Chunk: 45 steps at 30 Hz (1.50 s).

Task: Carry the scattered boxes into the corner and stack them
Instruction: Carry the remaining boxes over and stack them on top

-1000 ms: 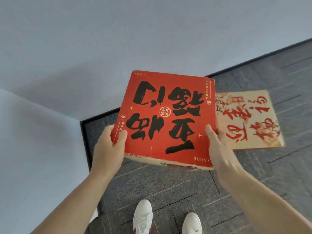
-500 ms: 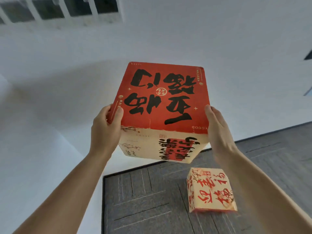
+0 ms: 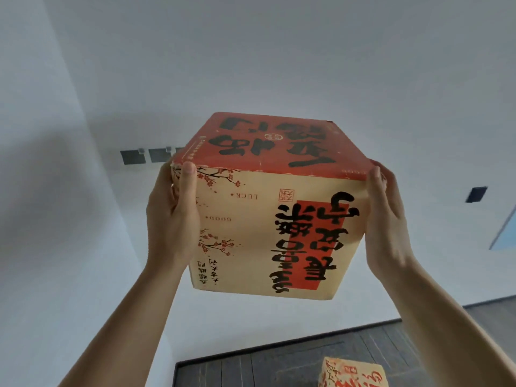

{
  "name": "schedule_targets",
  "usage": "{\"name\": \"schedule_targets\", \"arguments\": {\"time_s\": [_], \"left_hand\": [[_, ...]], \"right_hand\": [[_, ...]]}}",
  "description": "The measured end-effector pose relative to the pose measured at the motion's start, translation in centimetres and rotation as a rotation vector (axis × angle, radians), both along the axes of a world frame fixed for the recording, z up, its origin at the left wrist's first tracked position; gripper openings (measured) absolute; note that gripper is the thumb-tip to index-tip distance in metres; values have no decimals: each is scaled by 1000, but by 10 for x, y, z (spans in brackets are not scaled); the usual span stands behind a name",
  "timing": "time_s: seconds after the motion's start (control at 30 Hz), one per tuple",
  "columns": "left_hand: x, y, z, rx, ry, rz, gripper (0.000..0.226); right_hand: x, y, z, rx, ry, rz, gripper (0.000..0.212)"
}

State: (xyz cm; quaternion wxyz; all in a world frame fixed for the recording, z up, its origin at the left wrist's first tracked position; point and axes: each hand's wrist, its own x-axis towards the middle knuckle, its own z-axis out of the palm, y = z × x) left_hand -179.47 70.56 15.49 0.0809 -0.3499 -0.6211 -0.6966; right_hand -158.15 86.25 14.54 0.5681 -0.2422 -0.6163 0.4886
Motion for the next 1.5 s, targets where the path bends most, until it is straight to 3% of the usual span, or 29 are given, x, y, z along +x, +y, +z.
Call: {"name": "schedule_targets", "arguments": {"time_s": [0.2, 0.33, 0.57, 0.73, 0.87, 1.13, 1.5], "left_hand": [[8, -44, 6, -21, 109, 197, 55], [25, -77, 5, -24, 138, 311, 47], [79, -118, 0, -41, 101, 583, 40], [125, -156, -14, -108, 64, 780, 42], [161, -201, -21, -127, 34, 924, 47], [243, -321, -14, -146, 7, 1217, 51], [388, -545, 6, -74, 24, 1632, 53]], "right_hand": [[-5, -37, 10, 130, 1, -13, 48], [-4, -49, 14, 171, -37, 39, 50], [-7, -54, 9, 136, -60, 305, 40], [-1, -71, -4, 145, -124, 486, 59], [-2, -105, -5, 113, -140, 639, 50], [4, -218, 2, 92, -174, 934, 46], [51, -480, 16, 61, -70, 1348, 43]]}}
